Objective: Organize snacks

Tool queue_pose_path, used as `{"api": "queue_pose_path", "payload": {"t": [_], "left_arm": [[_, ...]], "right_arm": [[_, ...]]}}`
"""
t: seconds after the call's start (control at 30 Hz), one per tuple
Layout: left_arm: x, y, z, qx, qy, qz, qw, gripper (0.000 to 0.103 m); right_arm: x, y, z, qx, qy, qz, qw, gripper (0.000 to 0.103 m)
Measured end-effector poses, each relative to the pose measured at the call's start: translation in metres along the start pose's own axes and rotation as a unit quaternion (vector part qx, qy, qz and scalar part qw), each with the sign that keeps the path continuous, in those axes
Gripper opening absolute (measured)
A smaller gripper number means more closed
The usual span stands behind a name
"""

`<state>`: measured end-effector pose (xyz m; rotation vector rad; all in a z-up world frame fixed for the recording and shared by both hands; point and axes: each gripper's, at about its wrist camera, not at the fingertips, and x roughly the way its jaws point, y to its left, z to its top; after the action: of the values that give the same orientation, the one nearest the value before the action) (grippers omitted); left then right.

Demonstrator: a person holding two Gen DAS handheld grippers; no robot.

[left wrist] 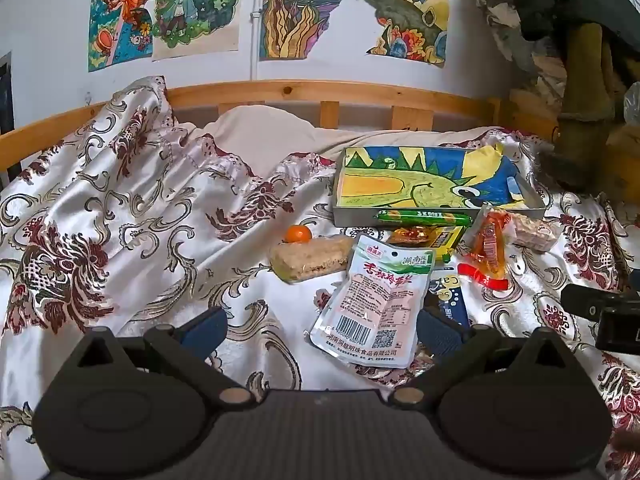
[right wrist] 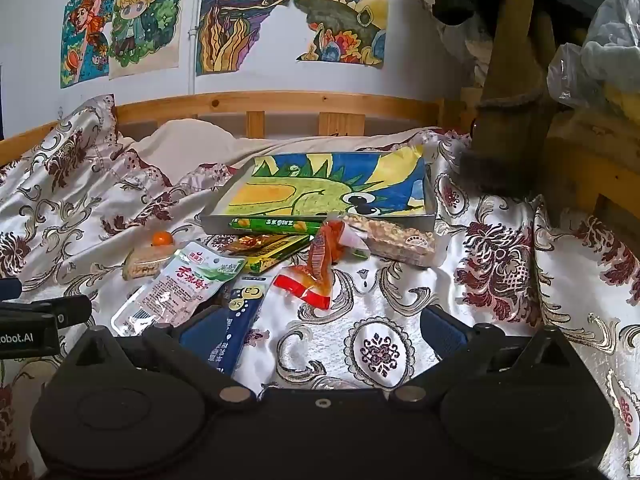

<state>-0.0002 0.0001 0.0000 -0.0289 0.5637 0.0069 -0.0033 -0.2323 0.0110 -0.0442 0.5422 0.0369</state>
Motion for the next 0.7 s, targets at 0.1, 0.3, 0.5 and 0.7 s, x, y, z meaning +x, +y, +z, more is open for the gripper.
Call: {"api": "queue_pose_path", "payload": {"t": [0.1,0.3,0.5,0.7], "left_arm": [[0.0001,0.0001,0.0001,0.000,0.001,0.001,1.0000,0.103],[0.0002,-0.0001,0.0000,0.001,0.002,0.001,1.0000,0.103],[-0.0001,0.0001,-0.0026,0.000,0.004,0.000,1.0000,0.103],[0.0008,0.0011,-0.0022,0.000,0.004,0.000,1.0000,0.103]], "right_arm": [[0.0008,-0.0002,-0.0003,0.001,0.000,-0.001,1.000,0.102],[0.0004,0.0003,-0.0010,0.002,0.000,-0.002,1.000,0.102],[0.0014,-0.0006,-0.0011,0.002,0.004,0.000,1.000,0.102],[0.0001,-0.0016,0.0007,0.003,0.005,0.001,1.000,0.102]]}}
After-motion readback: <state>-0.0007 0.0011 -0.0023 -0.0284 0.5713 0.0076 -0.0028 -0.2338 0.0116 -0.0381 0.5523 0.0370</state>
